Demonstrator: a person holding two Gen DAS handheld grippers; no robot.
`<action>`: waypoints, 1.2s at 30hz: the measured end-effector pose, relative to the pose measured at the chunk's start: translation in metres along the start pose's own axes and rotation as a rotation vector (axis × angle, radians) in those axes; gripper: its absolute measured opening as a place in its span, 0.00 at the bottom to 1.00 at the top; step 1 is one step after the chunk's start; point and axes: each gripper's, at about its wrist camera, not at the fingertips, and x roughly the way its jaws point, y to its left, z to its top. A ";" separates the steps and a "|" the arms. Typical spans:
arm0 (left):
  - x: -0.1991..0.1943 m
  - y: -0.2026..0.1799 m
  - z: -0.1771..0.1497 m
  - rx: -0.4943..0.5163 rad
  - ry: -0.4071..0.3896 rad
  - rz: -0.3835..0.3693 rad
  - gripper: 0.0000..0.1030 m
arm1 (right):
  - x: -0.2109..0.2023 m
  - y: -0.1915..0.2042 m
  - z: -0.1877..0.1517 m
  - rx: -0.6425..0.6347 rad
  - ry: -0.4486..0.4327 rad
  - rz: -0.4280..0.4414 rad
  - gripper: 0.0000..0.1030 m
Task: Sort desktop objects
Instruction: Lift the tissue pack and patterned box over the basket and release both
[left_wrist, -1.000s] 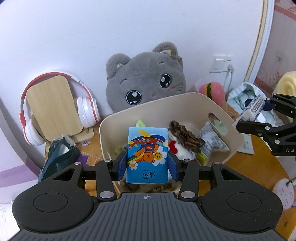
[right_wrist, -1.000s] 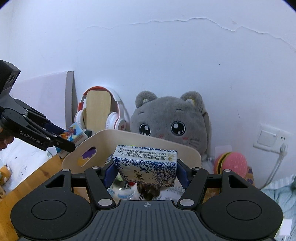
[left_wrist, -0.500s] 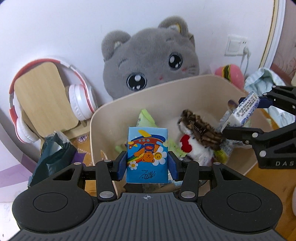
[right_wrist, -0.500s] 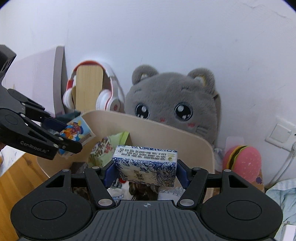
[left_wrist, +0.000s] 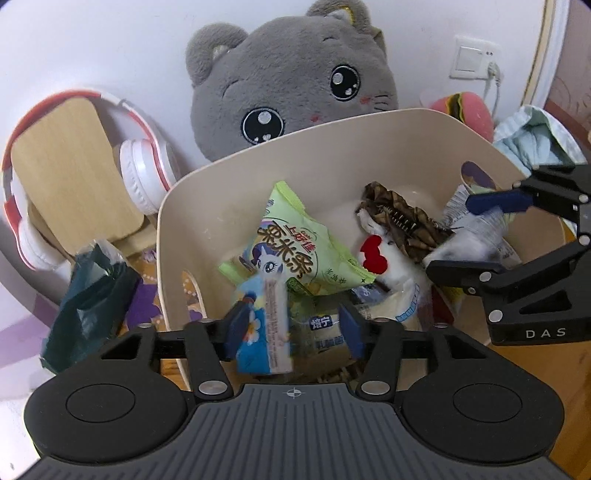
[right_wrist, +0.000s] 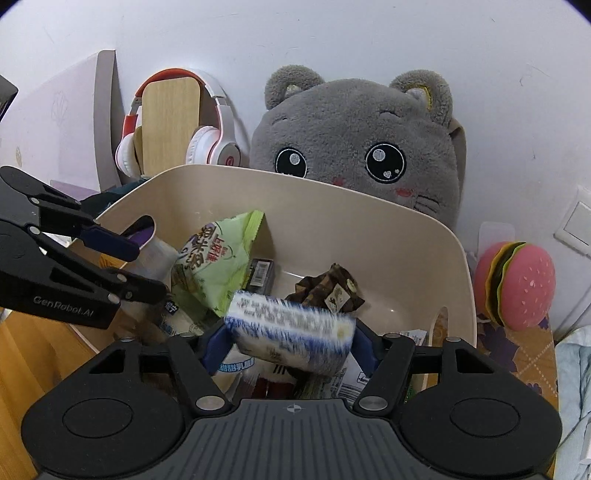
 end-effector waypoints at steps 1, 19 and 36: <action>-0.002 -0.001 0.000 0.004 -0.006 0.000 0.58 | 0.000 0.001 0.000 -0.008 0.001 -0.006 0.74; -0.060 0.000 -0.032 -0.025 -0.093 -0.086 0.63 | -0.073 0.016 -0.033 0.002 -0.161 0.042 0.98; -0.066 -0.035 -0.088 0.158 -0.059 -0.170 0.66 | -0.050 0.084 -0.112 -0.068 0.019 0.164 0.98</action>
